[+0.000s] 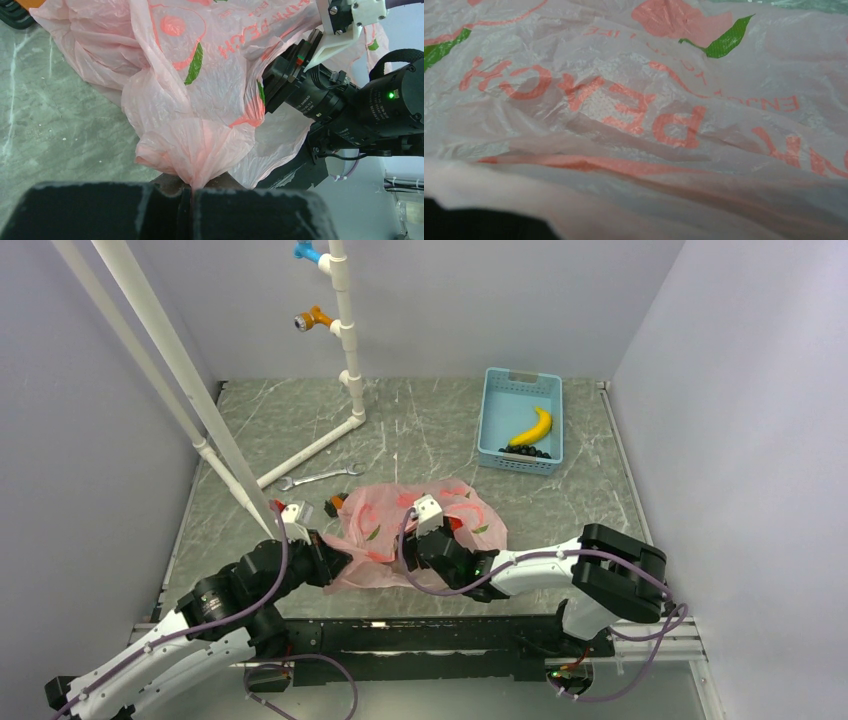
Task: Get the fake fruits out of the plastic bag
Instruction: Take out the fake fruit from the plastic bag.
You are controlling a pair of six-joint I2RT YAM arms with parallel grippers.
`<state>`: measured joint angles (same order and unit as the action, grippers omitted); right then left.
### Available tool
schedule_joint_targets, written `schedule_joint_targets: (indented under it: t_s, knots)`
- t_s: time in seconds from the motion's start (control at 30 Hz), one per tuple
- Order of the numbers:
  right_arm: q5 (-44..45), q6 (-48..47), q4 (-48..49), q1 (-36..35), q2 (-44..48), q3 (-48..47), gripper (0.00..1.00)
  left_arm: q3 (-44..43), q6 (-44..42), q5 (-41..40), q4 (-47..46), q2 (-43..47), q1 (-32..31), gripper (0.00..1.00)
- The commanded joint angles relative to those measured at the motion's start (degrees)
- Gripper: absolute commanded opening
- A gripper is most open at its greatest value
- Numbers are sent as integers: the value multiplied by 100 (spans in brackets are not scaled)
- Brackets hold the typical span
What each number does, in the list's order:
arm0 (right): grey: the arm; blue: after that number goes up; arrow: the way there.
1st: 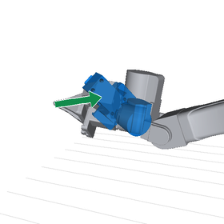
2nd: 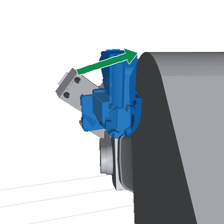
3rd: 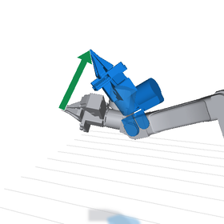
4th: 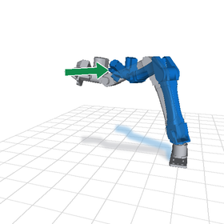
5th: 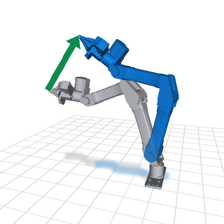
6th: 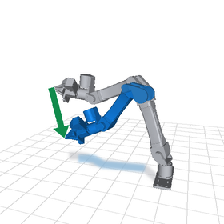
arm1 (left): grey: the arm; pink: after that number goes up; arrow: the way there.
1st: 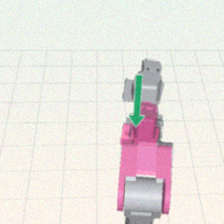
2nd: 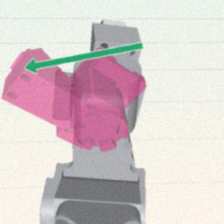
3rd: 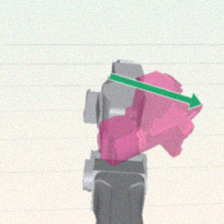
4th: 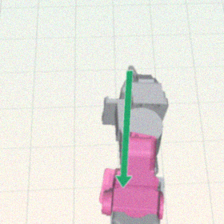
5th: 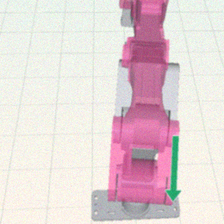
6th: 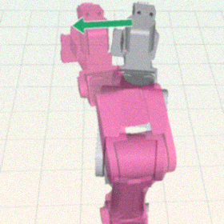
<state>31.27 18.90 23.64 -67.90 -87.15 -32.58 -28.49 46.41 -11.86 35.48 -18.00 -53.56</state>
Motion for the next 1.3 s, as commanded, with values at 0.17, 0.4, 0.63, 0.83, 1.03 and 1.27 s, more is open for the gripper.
schedule_joint_targets:
  t_s: [0.17,0.4,0.63,0.83,1.03,1.27]
  knots:
    - [23,-100,63,7,267,-264,28,84,51,7,-111,-18,7,0]
    - [-353,-247,-38,16,872,-154,11,59,8,-61,-110,-63,6,0]
    - [-1086,-215,-411,23,1290,-125,0,-98,-2,-246,-118,-69,9,0]
    - [-2072,-402,-754,38,2219,182,0,-26,-40,-440,-427,267,11,0]
    - [-2328,-389,-784,47,2613,318,0,-13,46,-501,-395,241,11,0]
    - [-4324,-907,-1022,42,2781,75,0,-238,73,-553,-200,33,5,0]
